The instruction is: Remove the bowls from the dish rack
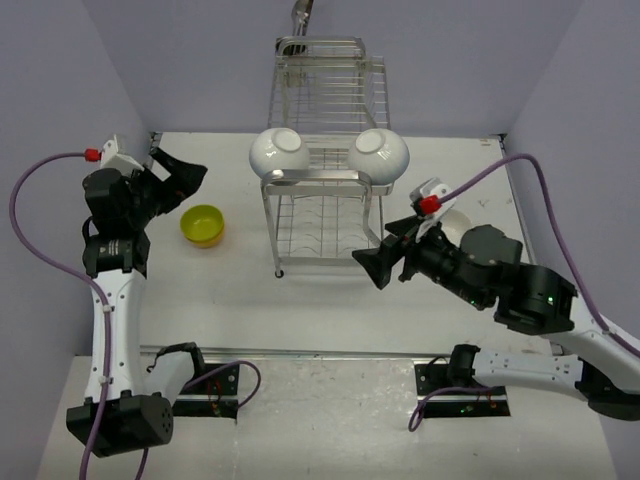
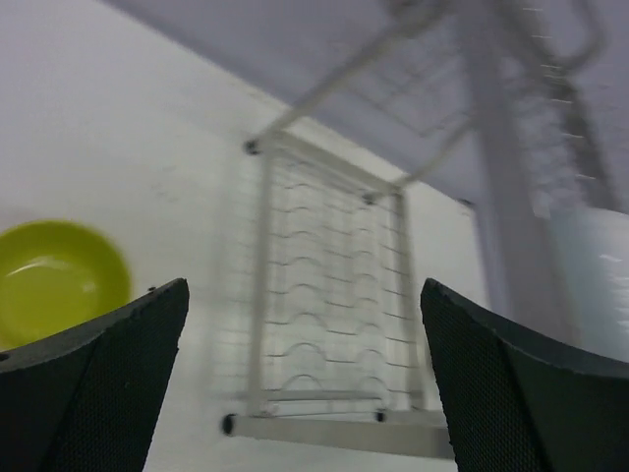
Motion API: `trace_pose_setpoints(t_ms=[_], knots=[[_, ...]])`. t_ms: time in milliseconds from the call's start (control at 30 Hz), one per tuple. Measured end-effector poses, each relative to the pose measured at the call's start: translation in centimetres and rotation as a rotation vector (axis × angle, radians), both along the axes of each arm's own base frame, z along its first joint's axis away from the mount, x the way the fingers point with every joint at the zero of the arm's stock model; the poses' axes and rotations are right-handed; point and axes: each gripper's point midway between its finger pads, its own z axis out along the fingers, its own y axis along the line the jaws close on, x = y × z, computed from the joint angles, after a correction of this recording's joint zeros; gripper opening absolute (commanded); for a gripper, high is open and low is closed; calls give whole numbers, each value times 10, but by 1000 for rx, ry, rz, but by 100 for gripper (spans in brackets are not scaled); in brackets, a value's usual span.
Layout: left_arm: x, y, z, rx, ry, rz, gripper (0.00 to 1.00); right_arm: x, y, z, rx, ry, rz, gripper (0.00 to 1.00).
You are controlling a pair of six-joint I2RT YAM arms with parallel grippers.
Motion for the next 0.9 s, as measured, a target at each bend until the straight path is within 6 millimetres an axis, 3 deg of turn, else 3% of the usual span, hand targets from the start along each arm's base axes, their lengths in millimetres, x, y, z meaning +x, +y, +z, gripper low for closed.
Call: trace_pose_setpoints(t_ms=[67,167,467,533,633,767,900], knots=[[-2,-36,41,-114,-159,-174,100,-4,-13,13,50,-19,-7,86],[-13,-74,82,-277,-337,-394,100,-10,-29,27,108,-38,-13,86],[-47,-114,125,-536,-436,-667,100,-13,-25,24,107,-15,7,86],[-50,-120,124,-588,-418,-695,100,-14,-23,22,102,-8,12,86],[-43,-123,108,-668,-340,-680,100,-15,-20,20,97,0,24,86],[-31,-120,87,-751,-246,-611,100,-16,-20,20,99,2,32,86],[-25,-117,81,-819,-196,-553,100,-16,-19,20,100,5,33,86]])
